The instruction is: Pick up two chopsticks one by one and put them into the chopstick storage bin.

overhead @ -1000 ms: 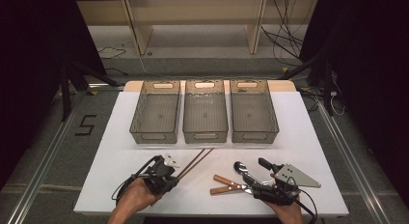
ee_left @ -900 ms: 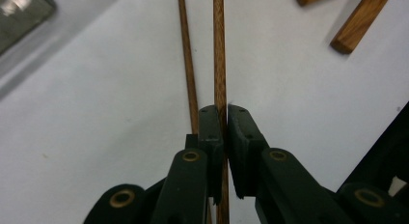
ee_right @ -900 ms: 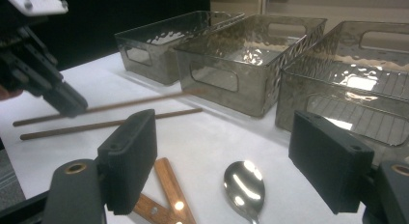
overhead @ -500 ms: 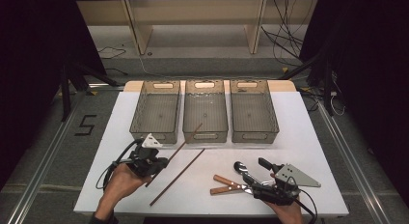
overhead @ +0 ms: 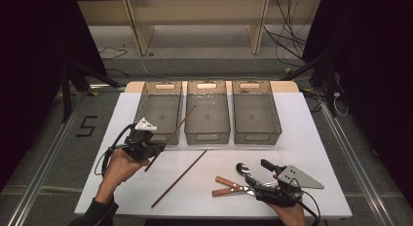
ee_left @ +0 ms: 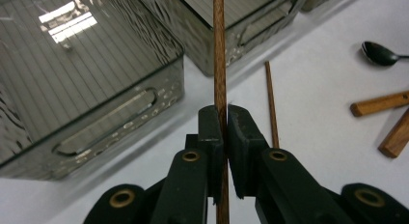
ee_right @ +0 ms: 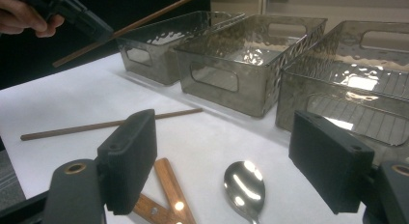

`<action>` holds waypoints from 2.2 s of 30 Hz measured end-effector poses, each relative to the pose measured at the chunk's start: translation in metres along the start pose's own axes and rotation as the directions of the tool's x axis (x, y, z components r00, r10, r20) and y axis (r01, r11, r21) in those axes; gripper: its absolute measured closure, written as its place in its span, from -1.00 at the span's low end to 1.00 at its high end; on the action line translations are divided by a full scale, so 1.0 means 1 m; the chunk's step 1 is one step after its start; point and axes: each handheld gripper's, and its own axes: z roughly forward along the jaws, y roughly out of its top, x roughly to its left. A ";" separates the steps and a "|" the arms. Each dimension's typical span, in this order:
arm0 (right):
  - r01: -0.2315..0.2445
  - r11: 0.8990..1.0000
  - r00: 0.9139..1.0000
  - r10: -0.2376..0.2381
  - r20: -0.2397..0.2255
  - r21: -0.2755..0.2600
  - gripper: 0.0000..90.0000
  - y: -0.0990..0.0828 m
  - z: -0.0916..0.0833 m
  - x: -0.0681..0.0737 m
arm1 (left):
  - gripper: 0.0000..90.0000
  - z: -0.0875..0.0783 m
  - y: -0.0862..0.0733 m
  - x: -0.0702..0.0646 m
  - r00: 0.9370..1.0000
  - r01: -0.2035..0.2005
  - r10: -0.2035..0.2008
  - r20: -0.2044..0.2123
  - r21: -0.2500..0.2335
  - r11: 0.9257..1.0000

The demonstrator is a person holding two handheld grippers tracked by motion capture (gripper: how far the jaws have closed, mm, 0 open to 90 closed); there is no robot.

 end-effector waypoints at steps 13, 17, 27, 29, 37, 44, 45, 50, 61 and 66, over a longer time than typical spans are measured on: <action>-0.002 1.000 1.000 0.002 -0.004 -0.002 -0.43 0.000 0.000 0.000 | 0.87 -0.002 0.027 0.034 0.998 0.034 -0.038 -0.046 -0.081 0.996; -0.002 1.000 1.000 0.002 -0.005 0.000 -0.43 0.000 0.000 0.000 | 0.87 0.004 0.035 0.048 0.996 0.058 -0.064 -0.065 -0.082 0.995; -0.003 1.000 1.000 0.003 -0.008 -0.001 -0.43 0.000 0.000 0.000 | 0.87 0.016 0.054 0.077 0.990 0.084 -0.091 -0.104 -0.068 0.994; -0.003 1.000 1.000 0.003 -0.009 0.000 -0.43 0.000 0.000 0.000 | 0.88 0.018 0.059 0.081 0.990 0.079 -0.086 -0.115 -0.063 0.995; -0.003 1.000 1.000 0.003 -0.011 0.002 -0.43 -0.001 0.001 0.000 | 0.87 0.032 0.070 0.098 0.985 0.056 -0.065 -0.159 -0.060 0.997; -0.004 1.000 1.000 0.004 -0.017 0.005 -0.43 -0.001 0.001 0.000 | 0.87 0.046 0.069 0.113 0.978 0.064 -0.071 -0.194 -0.042 0.997; -0.002 1.000 1.000 0.002 -0.017 0.005 -0.43 -0.001 0.002 0.000 | 0.87 0.048 0.069 0.115 0.977 0.068 -0.075 -0.201 -0.043 0.997; -0.007 1.000 1.000 0.007 -0.018 0.008 -0.43 -0.002 0.002 0.000 | 0.87 0.055 0.065 0.119 0.976 0.068 -0.072 -0.205 -0.028 0.997; -0.007 1.000 1.000 0.007 -0.021 0.006 -0.43 -0.002 0.003 0.000 | 0.87 0.069 0.056 0.121 0.975 0.079 -0.073 -0.209 0.020 0.997; -0.008 1.000 1.000 0.008 -0.021 0.006 -0.43 -0.002 0.003 0.000 | 0.85 0.072 0.054 0.120 0.975 0.088 -0.074 -0.211 0.057 0.995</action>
